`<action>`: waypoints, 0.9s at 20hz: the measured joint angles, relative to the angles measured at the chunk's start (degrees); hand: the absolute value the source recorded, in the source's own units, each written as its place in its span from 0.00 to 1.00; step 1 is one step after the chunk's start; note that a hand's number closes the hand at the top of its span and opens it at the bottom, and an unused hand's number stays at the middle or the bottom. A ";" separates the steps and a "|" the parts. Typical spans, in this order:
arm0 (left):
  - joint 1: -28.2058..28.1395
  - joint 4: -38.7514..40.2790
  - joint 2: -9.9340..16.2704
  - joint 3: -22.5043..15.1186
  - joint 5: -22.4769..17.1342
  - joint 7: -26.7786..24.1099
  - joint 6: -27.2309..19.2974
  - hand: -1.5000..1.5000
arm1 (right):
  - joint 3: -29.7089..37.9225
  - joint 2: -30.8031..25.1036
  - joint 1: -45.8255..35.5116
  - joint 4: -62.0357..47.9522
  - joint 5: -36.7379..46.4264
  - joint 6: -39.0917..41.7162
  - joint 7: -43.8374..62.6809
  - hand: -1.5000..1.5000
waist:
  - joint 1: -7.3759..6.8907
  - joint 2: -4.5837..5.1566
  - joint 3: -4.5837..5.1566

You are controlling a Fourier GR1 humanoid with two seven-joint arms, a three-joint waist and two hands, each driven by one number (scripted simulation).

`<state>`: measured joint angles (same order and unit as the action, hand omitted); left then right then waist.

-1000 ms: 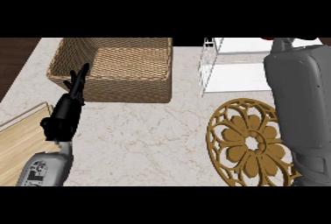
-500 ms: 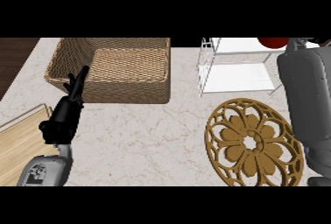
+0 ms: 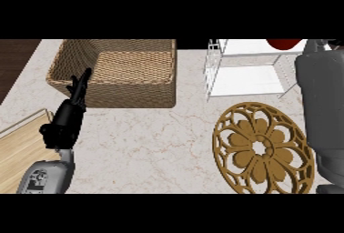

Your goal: Pick the can from the placemat and place it in the tiered shelf

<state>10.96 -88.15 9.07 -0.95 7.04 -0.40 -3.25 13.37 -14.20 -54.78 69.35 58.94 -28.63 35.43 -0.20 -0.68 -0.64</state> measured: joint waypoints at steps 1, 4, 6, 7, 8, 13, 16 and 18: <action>0.03 -0.05 -0.28 -0.14 0.41 -0.10 -0.37 0.50 | 0.10 0.18 0.05 0.50 -1.05 0.42 -0.19 0.00 | 0.01 -0.02 -0.01; -0.29 -0.67 -0.43 -0.28 0.67 0.58 -0.29 0.50 | 0.48 -0.11 -0.82 1.61 -3.87 2.24 -0.67 0.00 | -0.10 0.01 -0.01; -0.19 -0.53 -0.35 -0.01 0.55 0.46 -0.01 0.50 | 0.87 -0.32 -0.70 2.76 -5.84 2.89 -1.42 0.00 | -0.01 0.02 -0.03; -0.02 -0.28 -0.28 0.09 0.54 0.22 0.16 0.50 | 1.41 -0.73 -1.16 2.96 -6.56 2.91 -1.48 0.00 | -0.01 0.05 -0.05; -0.06 -0.16 -0.65 -0.08 0.96 -0.16 -0.24 0.50 | 1.77 -0.36 -1.18 3.30 -6.91 1.93 -1.46 0.00 | -0.02 0.05 -0.08; 0.22 0.32 -0.89 0.44 1.44 0.12 -0.75 0.50 | 6.20 -1.91 -3.96 8.08 -11.36 0.26 0.47 0.00 | 0.46 -0.04 -0.07; -0.10 -0.15 -0.72 0.71 1.29 0.83 -0.41 0.50 | 8.89 -4.36 -4.43 11.42 -12.37 0.85 3.48 0.00 | 0.77 -0.19 -0.02; -0.80 -0.82 -0.68 0.78 1.22 1.19 -0.23 0.50 | 10.82 -6.23 -3.67 14.01 -12.97 2.42 6.32 0.00 | 1.11 -0.35 0.00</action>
<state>10.16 -88.97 8.39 -0.17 8.26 0.79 -3.48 24.19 -20.43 -58.45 83.36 45.97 -26.22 41.75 0.92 -1.02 -0.64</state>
